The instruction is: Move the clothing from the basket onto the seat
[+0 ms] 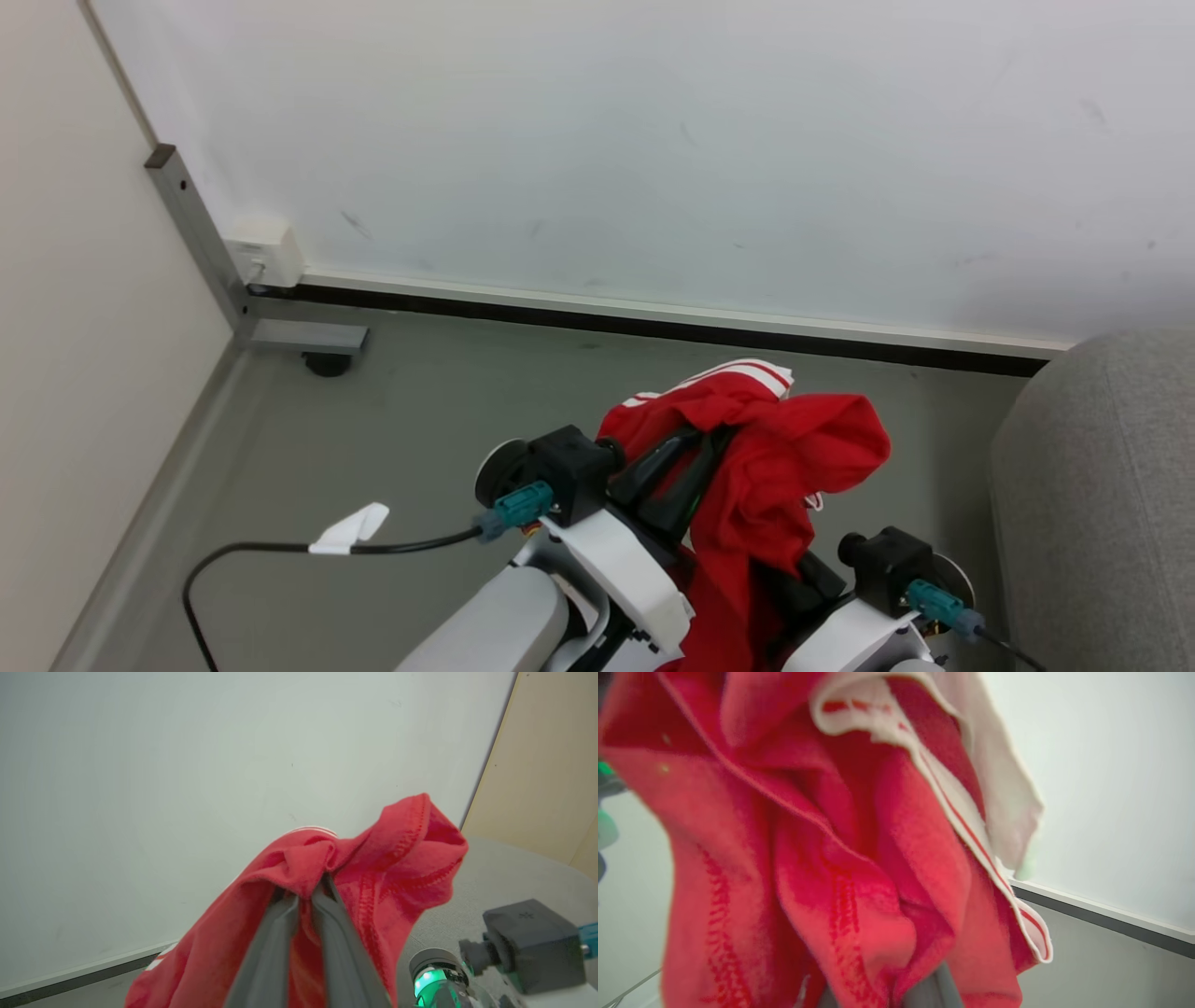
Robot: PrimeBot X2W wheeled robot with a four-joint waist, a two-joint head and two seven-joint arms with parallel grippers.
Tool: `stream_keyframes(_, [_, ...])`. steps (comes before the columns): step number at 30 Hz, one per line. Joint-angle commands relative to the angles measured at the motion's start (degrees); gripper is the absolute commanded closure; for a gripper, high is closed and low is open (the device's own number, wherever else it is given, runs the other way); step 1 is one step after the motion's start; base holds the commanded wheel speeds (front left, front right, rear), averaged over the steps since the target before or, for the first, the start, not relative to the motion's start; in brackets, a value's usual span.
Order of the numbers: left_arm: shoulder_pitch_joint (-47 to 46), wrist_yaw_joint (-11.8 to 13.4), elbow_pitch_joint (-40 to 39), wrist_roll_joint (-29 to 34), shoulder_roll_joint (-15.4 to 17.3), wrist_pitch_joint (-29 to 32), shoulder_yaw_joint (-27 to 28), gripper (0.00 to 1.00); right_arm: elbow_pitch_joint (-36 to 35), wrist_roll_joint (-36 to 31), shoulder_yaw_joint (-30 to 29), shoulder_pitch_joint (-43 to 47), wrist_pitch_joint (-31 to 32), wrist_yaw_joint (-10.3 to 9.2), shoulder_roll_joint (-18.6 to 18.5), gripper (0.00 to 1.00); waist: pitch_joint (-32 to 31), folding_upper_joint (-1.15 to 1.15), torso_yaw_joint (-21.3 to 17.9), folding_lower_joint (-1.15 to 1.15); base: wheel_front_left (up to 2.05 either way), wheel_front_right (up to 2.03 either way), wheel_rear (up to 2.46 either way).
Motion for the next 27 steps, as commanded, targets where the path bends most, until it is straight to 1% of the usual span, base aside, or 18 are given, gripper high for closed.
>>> stream_keyframes(1, [0.78,0.08,0.11,-0.15,0.34,-0.53,-0.11,0.66,-0.39,-0.58,-0.61,0.66,0.01,-0.12,-0.50,1.00,0.04,0.00,-0.35,0.00,0.00,0.00,0.00])
stream_keyframes(2, [0.84,0.09,0.22,-0.06,0.40,-0.48,-0.29,0.44,-0.67,-0.62,-1.34,0.94,0.01,-0.12,-0.53,1.00,0.07,0.00,-0.65,0.00,0.00,0.00,0.00])
stream_keyframes(3, [0.90,0.13,0.28,-0.09,0.41,-0.49,-0.38,0.04,-0.98,-0.85,-2.00,1.19,0.01,-0.12,-0.61,1.00,0.10,0.00,-0.99,0.00,0.00,0.00,0.00])
stream_keyframes(4, [0.97,0.10,0.32,-0.28,0.36,-0.49,-0.44,0.00,-1.26,-1.11,-2.73,1.40,0.01,-0.12,-0.67,1.00,0.13,0.00,-1.36,0.00,0.00,0.00,0.00])
stream_keyframes(8, [1.17,0.00,0.51,-0.50,0.32,-0.59,-0.90,0.00,-2.38,-1.97,-5.03,2.33,0.01,-0.12,-1.19,1.00,0.18,0.00,-3.17,0.00,0.00,0.00,0.00])
stream_keyframes(13, [1.80,0.16,0.84,-0.09,1.12,-0.84,-1.22,0.00,-3.93,-2.70,-7.74,3.02,0.00,-0.12,-2.18,1.00,0.29,0.00,-6.47,0.00,0.00,0.00,0.00])
stream_keyframes(27, [3.57,-0.25,0.65,1.79,2.74,-1.78,-0.90,0.00,-10.66,-4.97,-15.41,4.51,0.01,-0.12,-5.56,1.00,1.33,0.00,-18.75,0.00,0.00,0.00,0.00])
